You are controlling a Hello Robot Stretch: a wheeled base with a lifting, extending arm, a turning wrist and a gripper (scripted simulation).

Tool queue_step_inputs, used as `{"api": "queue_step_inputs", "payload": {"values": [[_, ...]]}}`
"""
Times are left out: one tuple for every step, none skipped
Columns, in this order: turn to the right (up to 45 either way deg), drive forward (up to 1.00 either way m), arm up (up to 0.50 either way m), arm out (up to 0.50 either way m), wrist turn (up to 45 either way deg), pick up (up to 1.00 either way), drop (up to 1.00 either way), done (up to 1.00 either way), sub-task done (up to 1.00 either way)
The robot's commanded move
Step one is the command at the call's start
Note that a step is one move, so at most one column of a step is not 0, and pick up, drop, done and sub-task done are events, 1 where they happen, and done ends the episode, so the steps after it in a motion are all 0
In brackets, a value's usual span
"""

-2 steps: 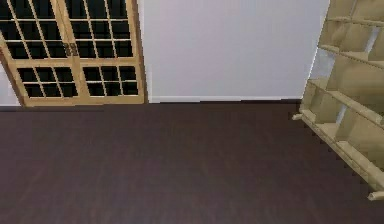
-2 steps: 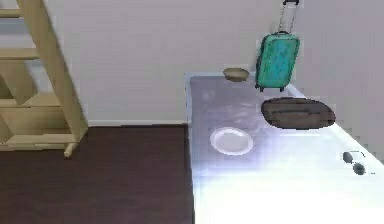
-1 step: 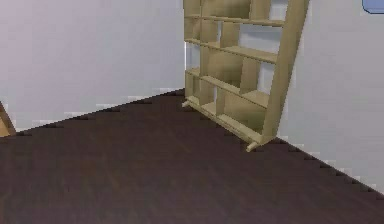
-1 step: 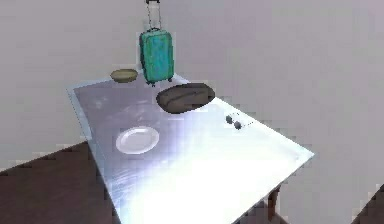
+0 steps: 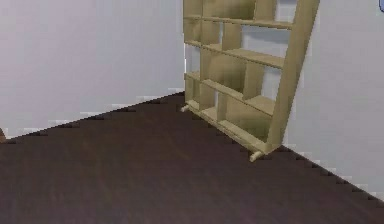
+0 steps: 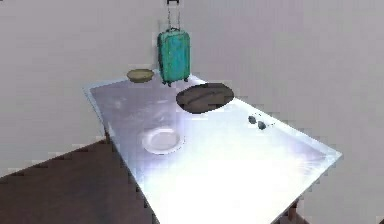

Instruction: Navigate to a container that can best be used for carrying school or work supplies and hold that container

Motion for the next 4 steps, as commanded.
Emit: {"api": "queue_step_inputs", "payload": {"values": [[45.0, 0.00, 0.00, 0.00, 0.0, 0.00, 0.00, 0.00, 0.00], [0.0, 0.95, 0.00, 0.00, 0.0, 0.00, 0.00, 0.00, 0.00], [21.0, 0.00, 0.00, 0.00, 0.0, 0.00, 0.00, 0.00, 0.00], [0.0, 0.55, 0.00, 0.00, 0.0, 0.00, 0.00, 0.00, 0.00]]}}
